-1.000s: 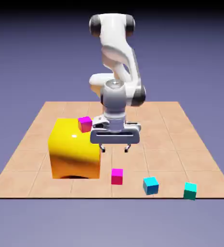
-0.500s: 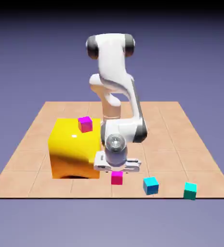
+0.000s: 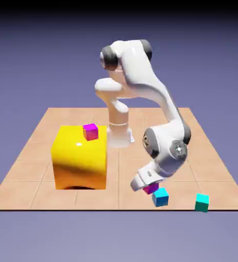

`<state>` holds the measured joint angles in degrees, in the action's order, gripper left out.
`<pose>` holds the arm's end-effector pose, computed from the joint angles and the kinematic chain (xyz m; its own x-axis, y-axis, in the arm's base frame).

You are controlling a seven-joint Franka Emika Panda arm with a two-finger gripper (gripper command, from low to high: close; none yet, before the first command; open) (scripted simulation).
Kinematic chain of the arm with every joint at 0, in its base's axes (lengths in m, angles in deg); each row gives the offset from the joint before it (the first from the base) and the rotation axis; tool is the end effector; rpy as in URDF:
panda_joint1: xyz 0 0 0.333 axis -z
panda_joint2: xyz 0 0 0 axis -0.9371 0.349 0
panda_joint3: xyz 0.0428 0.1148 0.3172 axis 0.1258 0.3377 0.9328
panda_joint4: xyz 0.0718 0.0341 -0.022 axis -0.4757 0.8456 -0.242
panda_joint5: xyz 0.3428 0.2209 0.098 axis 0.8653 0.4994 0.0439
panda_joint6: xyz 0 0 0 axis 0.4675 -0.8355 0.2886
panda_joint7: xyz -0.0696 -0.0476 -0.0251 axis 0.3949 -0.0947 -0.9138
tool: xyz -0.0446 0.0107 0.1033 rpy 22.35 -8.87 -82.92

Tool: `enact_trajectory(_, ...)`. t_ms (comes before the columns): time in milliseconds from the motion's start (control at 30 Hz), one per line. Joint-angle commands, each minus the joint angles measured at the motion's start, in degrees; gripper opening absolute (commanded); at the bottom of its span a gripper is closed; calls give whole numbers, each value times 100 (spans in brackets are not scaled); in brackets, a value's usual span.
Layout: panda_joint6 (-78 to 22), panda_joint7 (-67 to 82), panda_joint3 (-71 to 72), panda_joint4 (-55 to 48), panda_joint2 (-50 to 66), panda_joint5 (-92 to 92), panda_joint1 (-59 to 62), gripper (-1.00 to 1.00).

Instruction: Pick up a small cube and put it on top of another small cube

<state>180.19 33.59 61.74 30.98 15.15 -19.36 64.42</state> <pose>0.5797 0.2216 0.1792 0.9194 -0.0294 -0.3923 0.1155 -0.9331 0.3406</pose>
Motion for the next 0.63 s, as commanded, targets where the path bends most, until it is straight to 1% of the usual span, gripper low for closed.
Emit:
enact_trajectory(0,-93,180,152,-179,108,-265,-94,-100)
enact_trajectory(333,-1006,1970,1621,-1912,1155,-2686,-1013,-100)
enact_trajectory(367,-1006,1970,1621,-1912,1155,-2686,-1013,-100)
enact_trajectory(467,-356,1743,1404,-1511,1476,-2986,-832,-100)
enact_trajectory(500,-356,1743,1404,-1511,1476,-2986,-832,100)
enact_trajectory(533,-356,1743,1404,-1511,1476,-2987,-832,100)
enact_trajectory(600,-854,1917,1571,-1818,1230,-2756,-971,100)
